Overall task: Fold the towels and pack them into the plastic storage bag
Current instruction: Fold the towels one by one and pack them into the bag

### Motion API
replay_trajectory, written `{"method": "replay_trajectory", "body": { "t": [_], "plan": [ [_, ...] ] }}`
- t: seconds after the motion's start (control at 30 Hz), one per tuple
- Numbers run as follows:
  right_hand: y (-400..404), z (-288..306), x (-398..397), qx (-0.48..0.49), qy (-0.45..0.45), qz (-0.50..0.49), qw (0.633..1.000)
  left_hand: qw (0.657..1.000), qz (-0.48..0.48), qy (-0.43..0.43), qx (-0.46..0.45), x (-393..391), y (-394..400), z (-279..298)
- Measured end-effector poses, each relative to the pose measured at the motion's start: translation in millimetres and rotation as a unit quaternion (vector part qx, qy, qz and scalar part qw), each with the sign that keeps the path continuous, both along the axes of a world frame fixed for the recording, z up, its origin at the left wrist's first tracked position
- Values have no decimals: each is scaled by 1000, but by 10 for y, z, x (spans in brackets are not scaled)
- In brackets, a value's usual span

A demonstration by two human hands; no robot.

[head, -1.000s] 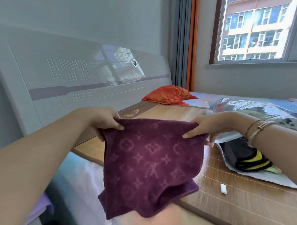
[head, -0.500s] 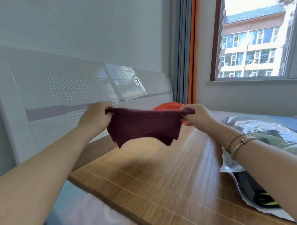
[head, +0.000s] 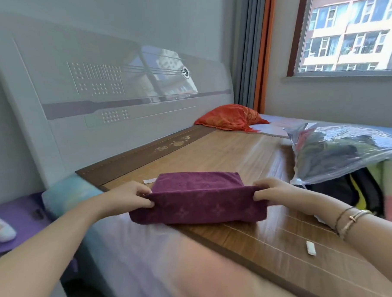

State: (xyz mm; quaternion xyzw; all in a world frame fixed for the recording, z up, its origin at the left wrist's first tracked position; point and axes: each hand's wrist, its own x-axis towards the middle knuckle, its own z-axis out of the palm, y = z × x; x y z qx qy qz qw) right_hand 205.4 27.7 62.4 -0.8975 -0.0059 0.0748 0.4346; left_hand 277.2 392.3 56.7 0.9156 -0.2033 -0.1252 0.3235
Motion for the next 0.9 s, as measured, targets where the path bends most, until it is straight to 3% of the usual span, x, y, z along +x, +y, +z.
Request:
{"method": "replay_trajectory", "body": {
  "t": [0.1,0.17,0.27,0.33,0.43,0.5,0.6,0.7,0.9],
  "plan": [
    [33,15,-39,9,60,-40,997,995,10,96,6,19,-54,24],
    [61,-5,-12,-12,87,-55,995,993,11,109,36,32,-112,44],
    [102,-92,157,-3,62,-123,990,996,44,-18,82,145,-225,39],
    [87,-145,337,8,-10,-184,983,983,91,-136,82,304,-330,49],
    [49,-183,588,-66,-116,-235,963,965,151,-216,14,559,-528,86],
    [14,-244,723,-130,-137,-253,949,951,180,-250,21,725,-672,34],
    [17,-331,772,-249,-60,-253,933,921,203,-294,158,803,-875,-196],
    [33,-348,683,-348,28,-197,916,933,142,-303,128,748,-1043,-405],
    [173,-263,443,-258,155,-170,938,979,18,-144,141,235,-1340,-590]
  ]
}}
